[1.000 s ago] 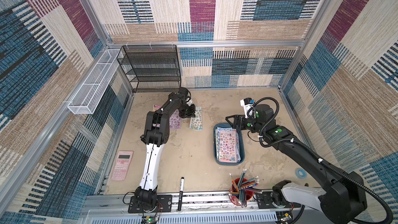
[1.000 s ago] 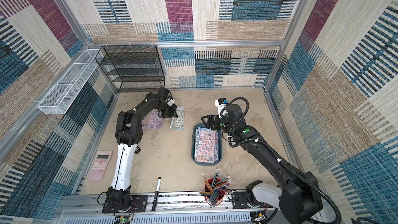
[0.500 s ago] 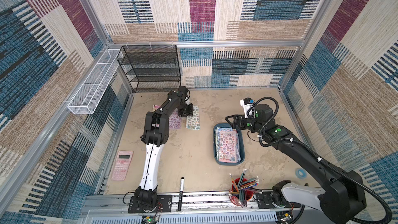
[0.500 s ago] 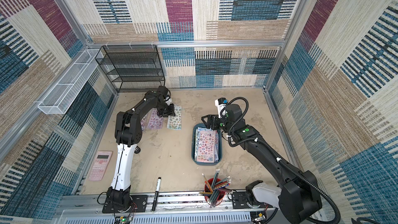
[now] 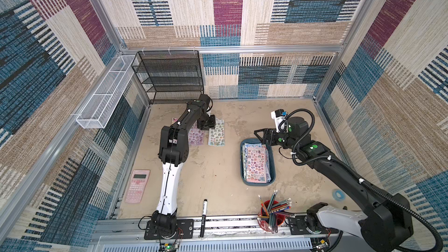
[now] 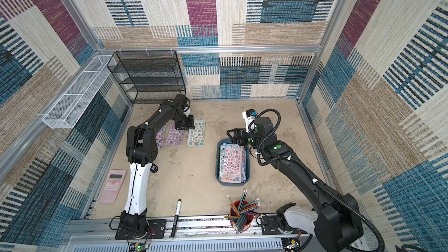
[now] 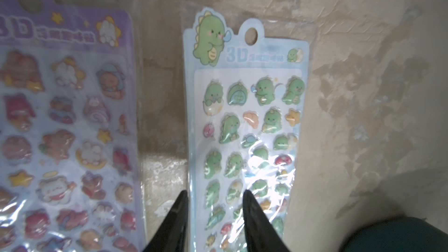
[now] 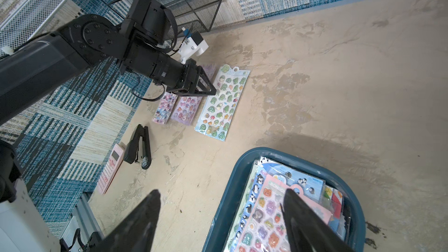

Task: Take the stickers out of the storage box
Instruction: Place the sticker at the center of the board.

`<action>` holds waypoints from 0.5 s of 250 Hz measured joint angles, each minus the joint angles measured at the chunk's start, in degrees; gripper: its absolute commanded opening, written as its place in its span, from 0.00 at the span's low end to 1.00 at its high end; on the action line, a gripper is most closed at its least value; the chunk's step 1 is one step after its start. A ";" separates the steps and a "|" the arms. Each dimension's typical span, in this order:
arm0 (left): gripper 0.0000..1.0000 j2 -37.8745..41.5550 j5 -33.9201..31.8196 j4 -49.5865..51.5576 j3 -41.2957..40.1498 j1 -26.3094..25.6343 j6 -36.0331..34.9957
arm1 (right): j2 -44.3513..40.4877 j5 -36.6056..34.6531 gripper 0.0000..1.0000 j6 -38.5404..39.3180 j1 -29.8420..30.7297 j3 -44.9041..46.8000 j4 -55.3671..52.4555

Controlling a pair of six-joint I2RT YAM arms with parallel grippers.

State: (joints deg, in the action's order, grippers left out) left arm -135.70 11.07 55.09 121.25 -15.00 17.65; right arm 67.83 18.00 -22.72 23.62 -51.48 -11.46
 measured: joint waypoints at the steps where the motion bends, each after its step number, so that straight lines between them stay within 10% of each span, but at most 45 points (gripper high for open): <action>1: 0.39 0.07 0.00 0.00 -0.02 0.00 0.00 | 0.00 0.00 0.80 0.00 0.00 0.00 0.00; 125: 0.36 16.17 -3.13 -0.35 -10.64 -4.28 0.70 | 3.30 -12.66 0.59 2.75 5.14 -5.40 -9.64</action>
State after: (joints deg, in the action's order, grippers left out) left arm -119.52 7.94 54.74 110.61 -19.29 18.35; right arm 71.13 5.34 -19.97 28.75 -56.88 -21.10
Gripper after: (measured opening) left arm 0.359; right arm 0.624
